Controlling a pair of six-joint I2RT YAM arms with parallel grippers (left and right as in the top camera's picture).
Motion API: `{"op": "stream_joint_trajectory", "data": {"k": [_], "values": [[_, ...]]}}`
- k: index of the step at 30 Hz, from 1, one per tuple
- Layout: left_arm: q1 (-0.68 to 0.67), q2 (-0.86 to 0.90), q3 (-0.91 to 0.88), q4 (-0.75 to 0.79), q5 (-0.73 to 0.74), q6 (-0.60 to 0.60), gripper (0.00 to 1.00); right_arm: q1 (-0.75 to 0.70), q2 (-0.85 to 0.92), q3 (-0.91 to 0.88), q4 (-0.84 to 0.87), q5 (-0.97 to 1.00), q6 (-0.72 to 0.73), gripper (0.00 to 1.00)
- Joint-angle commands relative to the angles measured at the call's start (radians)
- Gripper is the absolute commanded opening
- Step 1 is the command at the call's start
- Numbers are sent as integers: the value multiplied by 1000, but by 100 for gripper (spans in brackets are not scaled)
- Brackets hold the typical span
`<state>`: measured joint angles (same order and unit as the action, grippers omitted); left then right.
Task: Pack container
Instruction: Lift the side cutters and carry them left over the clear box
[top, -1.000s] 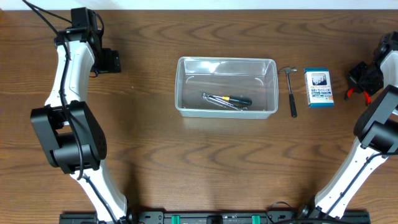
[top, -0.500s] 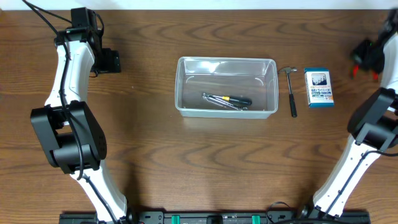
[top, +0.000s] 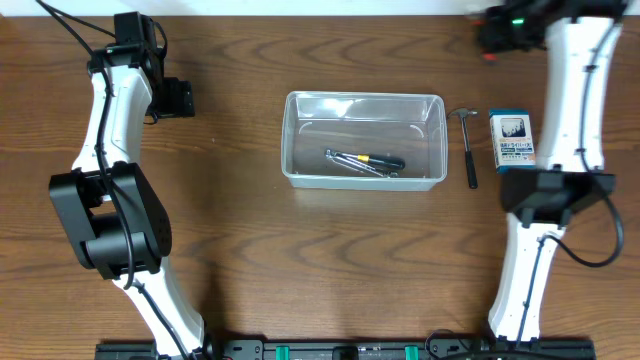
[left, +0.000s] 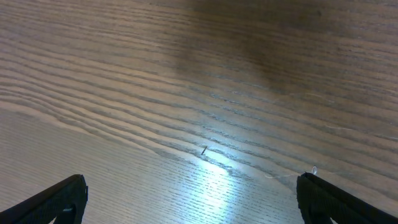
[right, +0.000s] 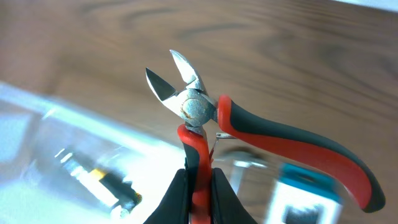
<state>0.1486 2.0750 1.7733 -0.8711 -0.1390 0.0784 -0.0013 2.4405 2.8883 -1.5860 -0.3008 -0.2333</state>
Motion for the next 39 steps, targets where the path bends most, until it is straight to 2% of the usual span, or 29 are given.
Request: {"op": "stream_joint_trajectory", "data": {"k": [1, 5, 14, 24, 39], "values": [[1, 18, -4, -3, -15, -2, 98, 91, -15, 26, -39, -51, -129, 1], [1, 18, -4, -3, -15, -2, 98, 188, -15, 25, -108, -47, -196, 1], [1, 18, -4, -3, -15, -2, 98, 326, -14, -30, -112, 2, -226, 1], [1, 18, -4, -3, -15, -2, 98, 346, -14, -262, -88, -3, -224, 1], [1, 18, -4, -3, -15, -2, 98, 347, -14, -483, -77, -79, -209, 1]]}}
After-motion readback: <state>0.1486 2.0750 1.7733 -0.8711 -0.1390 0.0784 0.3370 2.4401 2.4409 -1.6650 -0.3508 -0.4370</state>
